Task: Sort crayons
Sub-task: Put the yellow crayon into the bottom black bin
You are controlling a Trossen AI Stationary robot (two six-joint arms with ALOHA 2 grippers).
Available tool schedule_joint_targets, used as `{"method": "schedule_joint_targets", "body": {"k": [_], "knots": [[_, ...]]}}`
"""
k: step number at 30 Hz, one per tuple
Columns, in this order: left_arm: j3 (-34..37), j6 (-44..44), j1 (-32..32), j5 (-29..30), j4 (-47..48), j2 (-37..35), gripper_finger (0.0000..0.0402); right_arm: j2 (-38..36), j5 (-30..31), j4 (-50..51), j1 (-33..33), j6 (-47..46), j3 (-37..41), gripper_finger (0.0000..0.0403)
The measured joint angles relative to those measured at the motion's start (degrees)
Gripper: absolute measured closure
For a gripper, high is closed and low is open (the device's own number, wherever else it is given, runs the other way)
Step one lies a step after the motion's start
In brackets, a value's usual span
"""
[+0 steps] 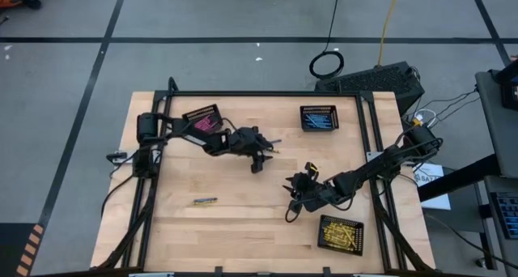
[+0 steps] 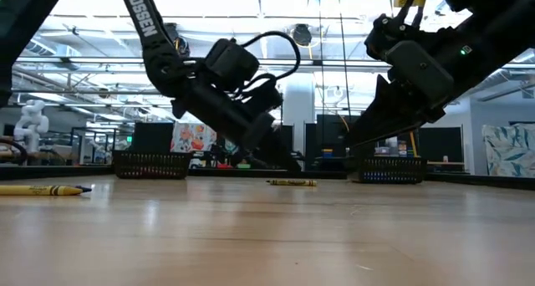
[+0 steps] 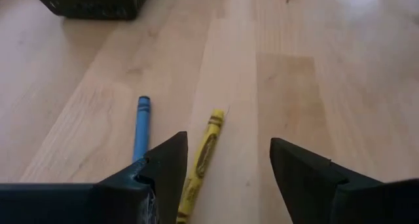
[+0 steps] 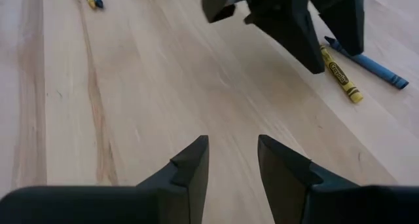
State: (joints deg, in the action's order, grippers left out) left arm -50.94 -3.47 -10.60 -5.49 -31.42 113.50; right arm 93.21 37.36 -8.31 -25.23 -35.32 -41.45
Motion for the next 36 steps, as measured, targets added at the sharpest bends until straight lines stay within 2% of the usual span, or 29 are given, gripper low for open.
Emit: {"method": "schedule_joint_targets", "body": {"k": [4,8,17,24,27,32,36], "knots": [[-0.70,-4.72,-1.11,-1.87,4.23,-0.03,0.0195,0.00,0.00,-0.14,0.00,0.07,0.00,0.0287],[-0.67,-7.62,-1.35,-1.86,6.16,-0.04,0.0233,0.00,0.01,-0.20,0.00,0.22,0.00,0.0287],[-0.82,-7.42,-1.34,-2.91,11.28,-0.27,0.0314,-0.02,-0.27,-0.49,0.00,0.44,0.00,0.0287],[-0.87,-6.03,1.76,-2.56,14.94,-0.88,0.0374,-4.30,-9.21,-0.10,-0.01,4.35,0.00,0.0287],[-0.65,-5.83,4.64,-2.39,16.42,-2.70,0.0395,-6.32,-9.49,-0.12,0.00,5.81,-0.02,0.0287],[-0.54,-1.91,7.15,4.32,19.50,-8.63,0.0392,-6.75,-8.90,0.47,0.00,6.69,-0.02,0.0287],[-0.50,0.19,6.69,7.44,20.26,-11.97,0.0355,-6.13,-8.48,1.42,0.00,6.38,-0.03,0.0287]]}}
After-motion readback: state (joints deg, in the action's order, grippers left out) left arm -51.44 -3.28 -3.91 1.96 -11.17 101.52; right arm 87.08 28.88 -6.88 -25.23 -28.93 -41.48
